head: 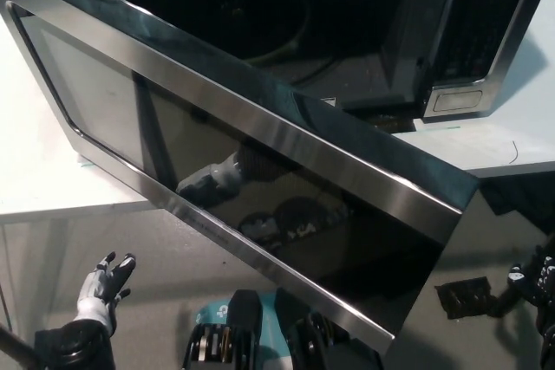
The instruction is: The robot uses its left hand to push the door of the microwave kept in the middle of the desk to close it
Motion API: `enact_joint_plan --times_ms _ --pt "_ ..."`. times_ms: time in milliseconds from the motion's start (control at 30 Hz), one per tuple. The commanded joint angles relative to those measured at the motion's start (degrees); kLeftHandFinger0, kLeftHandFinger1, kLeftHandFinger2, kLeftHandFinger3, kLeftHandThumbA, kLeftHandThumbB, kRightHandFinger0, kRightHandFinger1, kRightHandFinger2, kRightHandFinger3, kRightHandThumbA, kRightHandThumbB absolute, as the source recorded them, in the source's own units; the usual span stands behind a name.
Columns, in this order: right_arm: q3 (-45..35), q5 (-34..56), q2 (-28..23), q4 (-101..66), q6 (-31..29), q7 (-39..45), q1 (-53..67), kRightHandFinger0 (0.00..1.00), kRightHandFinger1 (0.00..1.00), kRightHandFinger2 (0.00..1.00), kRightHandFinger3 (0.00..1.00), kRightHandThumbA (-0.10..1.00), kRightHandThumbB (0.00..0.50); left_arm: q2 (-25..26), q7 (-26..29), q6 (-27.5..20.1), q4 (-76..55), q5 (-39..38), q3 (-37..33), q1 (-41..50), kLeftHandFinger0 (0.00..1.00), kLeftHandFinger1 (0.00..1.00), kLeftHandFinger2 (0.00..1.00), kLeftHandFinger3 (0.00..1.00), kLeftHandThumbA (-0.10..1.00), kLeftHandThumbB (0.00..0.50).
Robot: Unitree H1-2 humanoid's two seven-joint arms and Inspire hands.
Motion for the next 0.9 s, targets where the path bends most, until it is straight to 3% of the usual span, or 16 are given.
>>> enact_joint_plan --times_ms 0,67,133,167,200,233,367,400,433,533,600,633,733,767,833,867 --pt "-1.8 3.2 -1.2 -0.2 -4.2 1.3 -2.4 1.0 1.0 1.0 1.0 0.21 0.149 0.8 0.8 1.1 -1.9 -1.0 0.3 -1.8 1.0 1.0 1.0 1.0 0.47 0.048" --pt "-1.3 2.6 -1.4 -0.1 -4.3 1.3 -2.3 1.0 1.0 1.0 1.0 0.24 0.135 0.8 1.1 1.9 -2.8 -0.6 -0.1 -1.4 1.0 1.0 1.0 1.0 0.48 0.048" --pt "-1.5 3.1 -1.4 -0.6 -4.1 2.6 -2.3 1.0 1.0 1.0 1.0 0.28 0.151 0.9 1.0 2.4 -3.8 -0.2 -0.6 -1.1 1.0 1.0 1.0 1.0 0.51 0.026" --pt "-0.5 1.3 -1.5 -0.2 -4.5 0.0 -2.6 1.0 1.0 1.0 1.0 0.26 0.149 0.9 1.0 3.0 -4.8 0.2 -0.9 -0.7 1.0 1.0 1.0 1.0 0.54 0.03" --pt "-1.3 2.3 -1.4 -0.3 -4.3 0.2 -2.7 1.0 1.0 1.0 1.0 0.16 0.129 0.8 0.9 2.7 -5.2 0.1 -0.9 -0.5 1.0 1.0 1.0 1.0 0.55 0.017" --pt "-1.9 3.1 -1.2 -0.6 -3.4 0.4 -2.9 1.0 1.0 1.0 1.0 0.17 0.127 0.5 1.0 0.9 -6.3 -0.2 -0.6 0.1 1.0 1.0 1.0 1.0 0.55 0.009" --pt "-1.5 2.6 -1.5 -1.6 -3.5 0.8 -2.2 1.0 1.0 1.0 1.0 0.21 0.139 -0.1 1.4 1.6 -9.0 -0.3 -0.5 1.0 1.0 1.0 1.0 1.0 0.55 0.023" --pt "-1.7 3.0 -1.5 -1.8 -4.2 1.6 -1.8 1.0 1.0 1.0 1.0 0.21 0.165 -0.9 1.9 4.1 -13.4 -0.6 0.0 2.1 1.0 1.0 1.0 1.0 0.53 0.004" --pt "-1.2 2.2 -1.7 -1.9 -3.7 0.8 -1.7 1.0 1.0 1.0 1.0 0.24 0.155 -1.1 1.6 0.8 -15.8 0.9 -1.3 3.6 1.0 1.0 1.0 1.0 0.5 0.005" --pt "-2.6 4.2 -1.4 -2.2 -3.7 1.7 -1.7 1.0 1.0 1.0 1.0 0.21 0.144 -2.9 4.4 0.6 -20.4 1.5 -0.7 5.0 1.0 1.0 1.0 1.0 0.45 0.03" --pt "-1.5 2.8 -1.9 -2.5 -3.4 1.8 -1.4 1.0 1.0 1.0 1.0 0.25 0.115 -4.8 8.0 3.4 -25.3 2.9 0.0 5.8 1.0 1.0 1.0 1.0 0.44 0.049" --pt "-1.2 2.3 -1.9 -2.7 -3.3 1.1 -1.2 1.0 1.0 1.0 1.0 0.26 0.153 -5.6 9.0 4.8 -27.9 3.2 0.3 6.4 1.0 1.0 1.0 1.0 0.46 0.028" --pt "-2.0 3.2 -1.8 -3.6 -2.2 0.3 -1.2 1.0 1.0 1.0 1.0 0.25 0.168 -8.5 11.3 7.2 -37.3 4.5 0.9 9.4 1.0 1.0 1.0 1.0 0.45 0.005" --pt "-2.3 3.6 -1.8 -3.0 -2.5 0.7 -1.4 1.0 1.0 1.0 1.0 0.24 0.133 -8.7 11.0 8.3 -40.0 5.3 0.5 10.6 1.0 1.0 1.0 0.97 0.46 0.001" --pt "-4.0 5.7 -1.8 -2.7 -1.9 1.7 -1.7 1.0 1.0 1.0 1.0 0.22 0.1 -9.1 10.9 10.3 -45.4 7.7 -0.7 13.2 0.94 0.88 0.97 0.91 0.49 0.001" --pt "-2.3 3.5 -2.3 -2.3 -2.5 1.5 -1.5 1.0 1.0 1.0 1.0 0.29 0.072 -9.6 11.3 11.4 -47.4 8.0 -0.5 14.1 1.0 0.95 0.99 0.82 0.49 0.026"
